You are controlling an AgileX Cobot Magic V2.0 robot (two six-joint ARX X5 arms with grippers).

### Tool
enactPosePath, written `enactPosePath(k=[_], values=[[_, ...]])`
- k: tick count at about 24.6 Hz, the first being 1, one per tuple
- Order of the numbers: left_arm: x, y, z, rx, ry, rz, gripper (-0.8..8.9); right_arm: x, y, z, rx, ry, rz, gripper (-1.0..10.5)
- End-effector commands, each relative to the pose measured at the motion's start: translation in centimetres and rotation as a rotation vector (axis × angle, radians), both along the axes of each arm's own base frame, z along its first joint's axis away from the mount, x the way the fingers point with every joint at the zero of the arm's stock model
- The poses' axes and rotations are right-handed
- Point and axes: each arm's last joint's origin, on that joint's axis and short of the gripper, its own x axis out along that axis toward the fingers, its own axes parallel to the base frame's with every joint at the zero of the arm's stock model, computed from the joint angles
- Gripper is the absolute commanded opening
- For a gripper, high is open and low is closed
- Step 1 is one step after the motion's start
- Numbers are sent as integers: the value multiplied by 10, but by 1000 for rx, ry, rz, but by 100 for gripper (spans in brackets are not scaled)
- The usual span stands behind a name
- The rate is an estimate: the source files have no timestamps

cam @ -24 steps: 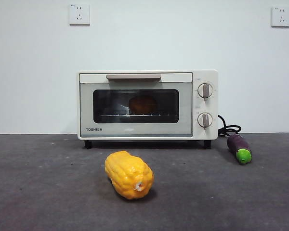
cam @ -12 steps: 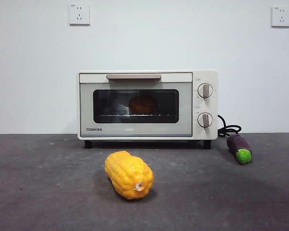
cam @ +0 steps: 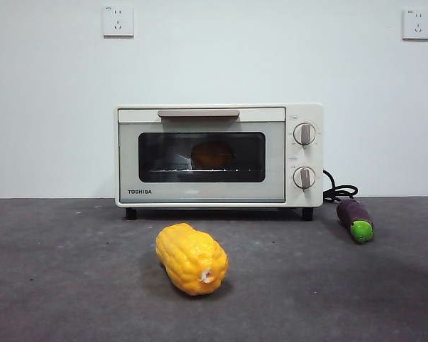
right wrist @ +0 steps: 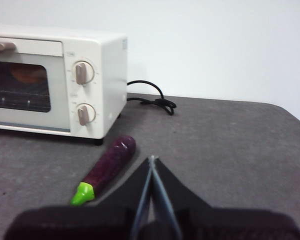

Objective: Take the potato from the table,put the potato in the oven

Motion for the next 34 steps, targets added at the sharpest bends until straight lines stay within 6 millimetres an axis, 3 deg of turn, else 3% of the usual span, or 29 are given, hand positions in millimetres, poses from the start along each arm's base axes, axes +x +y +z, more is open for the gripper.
enactPosePath(k=[1,13,34], values=[[1,0,-2,-4,-1,4,-4,-3,-1,-8,0,20,-22,2],[1,0,-3,-4,3,5,-4,-7,-3,-25,49,184,-124,2],[1,0,-3,-4,3,4,-4,-7,-4,-24,125,173,-158,2]])
